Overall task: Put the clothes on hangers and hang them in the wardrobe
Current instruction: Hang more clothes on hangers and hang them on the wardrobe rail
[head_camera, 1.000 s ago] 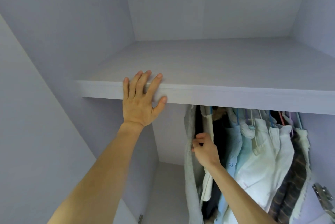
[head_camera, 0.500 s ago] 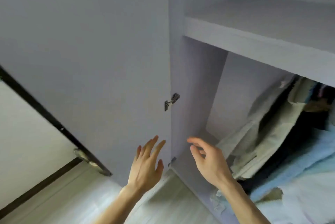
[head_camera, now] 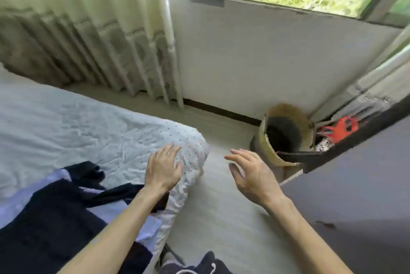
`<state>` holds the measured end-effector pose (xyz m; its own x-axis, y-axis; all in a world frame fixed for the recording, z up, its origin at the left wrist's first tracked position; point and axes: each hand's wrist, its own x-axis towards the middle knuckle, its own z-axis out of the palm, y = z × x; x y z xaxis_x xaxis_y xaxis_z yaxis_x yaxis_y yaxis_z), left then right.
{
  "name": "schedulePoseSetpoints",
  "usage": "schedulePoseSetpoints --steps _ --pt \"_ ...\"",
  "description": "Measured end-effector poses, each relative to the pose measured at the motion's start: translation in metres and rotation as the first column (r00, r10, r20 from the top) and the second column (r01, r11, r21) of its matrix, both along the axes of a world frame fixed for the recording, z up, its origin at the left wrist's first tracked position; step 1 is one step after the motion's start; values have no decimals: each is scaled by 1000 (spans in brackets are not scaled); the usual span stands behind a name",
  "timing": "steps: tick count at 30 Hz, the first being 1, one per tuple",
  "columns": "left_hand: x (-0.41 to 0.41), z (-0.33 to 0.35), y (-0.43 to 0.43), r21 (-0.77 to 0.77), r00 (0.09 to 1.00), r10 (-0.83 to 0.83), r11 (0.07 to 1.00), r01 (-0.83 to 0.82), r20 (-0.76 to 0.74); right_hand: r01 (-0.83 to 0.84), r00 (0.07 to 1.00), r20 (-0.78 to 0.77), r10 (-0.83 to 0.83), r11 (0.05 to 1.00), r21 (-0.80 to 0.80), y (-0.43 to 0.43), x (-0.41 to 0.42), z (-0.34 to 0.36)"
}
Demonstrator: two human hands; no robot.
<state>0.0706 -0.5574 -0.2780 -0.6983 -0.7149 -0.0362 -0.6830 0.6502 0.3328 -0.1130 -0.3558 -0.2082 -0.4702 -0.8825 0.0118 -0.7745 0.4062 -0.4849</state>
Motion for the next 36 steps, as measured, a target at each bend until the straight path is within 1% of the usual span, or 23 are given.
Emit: schedulePoseSetpoints --steps 4,7,10,12,16,19,23,26,28,31,33,36 --pt "107 -16 -58 47 979 205 978 -205 15 -182 982 -53 182 983 5 -94 69 -11" --pt "185 -37 -93 91 935 340 933 -349 102 -324 941 -56 334 936 139 -153 120 -26" --pt "262 -62 -115 140 849 489 843 -519 200 -461 876 -23 481 852 250 -205 167 -49" --pt "309 -78 -120 149 778 574 772 -618 256 -529 829 11 560 777 342 -235 197 -65" --pt "384 -107 -125 194 649 666 627 -754 367 -628 738 129 662 604 490 -286 249 -106" --pt "431 -138 -136 235 595 666 554 -798 450 -650 695 207 688 478 591 -321 286 -151" --pt "479 -185 -156 291 567 598 498 -817 567 -635 674 298 676 324 701 -353 329 -211" --pt "507 -215 -178 321 523 609 416 -851 597 -627 654 303 694 272 730 -367 358 -249" --pt "528 -233 -197 314 490 633 378 -871 599 -621 642 307 702 242 746 -375 375 -270" --pt "559 -255 -229 281 449 674 350 -893 587 -603 626 296 721 207 770 -386 396 -297" --pt "579 -266 -253 262 425 695 335 -905 580 -590 631 314 710 177 788 -392 405 -312" --pt "608 -282 -283 237 406 709 331 -914 576 -576 632 333 700 136 806 -398 410 -330"
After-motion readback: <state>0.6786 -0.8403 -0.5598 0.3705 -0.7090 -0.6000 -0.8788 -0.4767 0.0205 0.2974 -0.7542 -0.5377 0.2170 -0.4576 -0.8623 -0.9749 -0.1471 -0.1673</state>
